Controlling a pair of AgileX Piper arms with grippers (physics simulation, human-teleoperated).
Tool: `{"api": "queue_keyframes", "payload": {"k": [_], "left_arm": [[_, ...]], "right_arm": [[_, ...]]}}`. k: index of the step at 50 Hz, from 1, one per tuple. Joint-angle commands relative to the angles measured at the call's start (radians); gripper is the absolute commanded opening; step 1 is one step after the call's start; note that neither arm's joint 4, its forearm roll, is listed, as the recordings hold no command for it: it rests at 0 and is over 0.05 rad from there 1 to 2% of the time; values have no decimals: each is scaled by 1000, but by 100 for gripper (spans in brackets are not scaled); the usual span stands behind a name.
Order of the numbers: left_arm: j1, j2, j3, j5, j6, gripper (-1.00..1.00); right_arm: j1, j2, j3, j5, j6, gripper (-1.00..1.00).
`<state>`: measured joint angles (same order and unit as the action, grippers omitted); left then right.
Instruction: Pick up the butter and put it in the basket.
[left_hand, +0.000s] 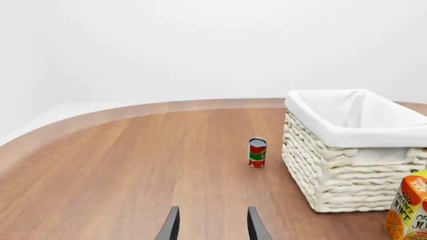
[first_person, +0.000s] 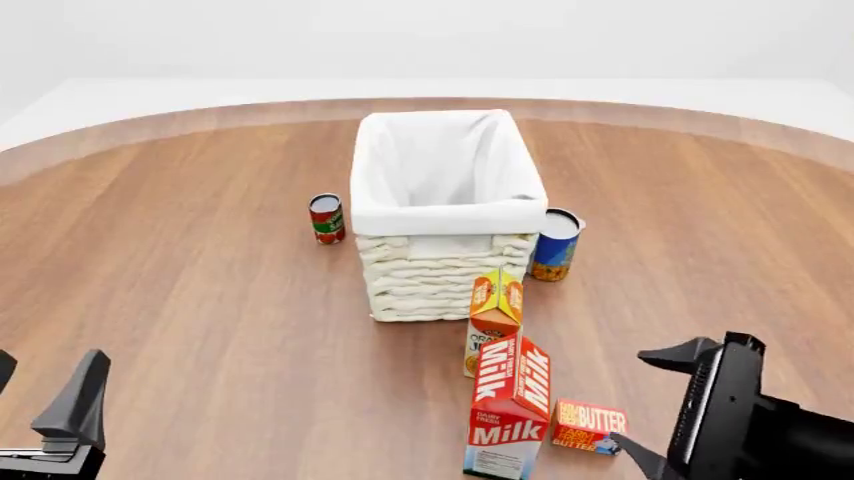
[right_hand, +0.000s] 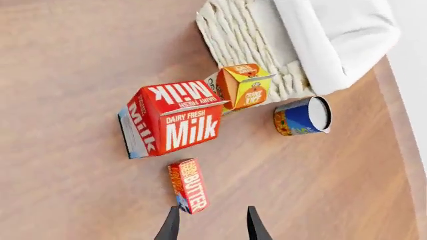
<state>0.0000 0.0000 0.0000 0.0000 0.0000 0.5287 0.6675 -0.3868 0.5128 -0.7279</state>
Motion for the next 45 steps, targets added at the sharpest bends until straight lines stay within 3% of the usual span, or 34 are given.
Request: {"api": "queue_keyframes", "payload": {"k": [1, 3, 6, 10, 45], "left_arm": [[0, 0, 0, 0, 0, 100], [0, 0, 0, 0, 0, 100], [0, 0, 0, 0, 0, 100], [0, 0, 0, 0, 0, 100], [0, 0, 0, 0, 0, 100]], "right_arm": [[116, 91, -32, 102, -6, 100], [57, 150, -36, 67, -60, 100], [66, 171, -53, 63, -53, 100], [27, 259, -67, 29, -98, 100], [-104, 448, -73, -54, -163, 100]]}}
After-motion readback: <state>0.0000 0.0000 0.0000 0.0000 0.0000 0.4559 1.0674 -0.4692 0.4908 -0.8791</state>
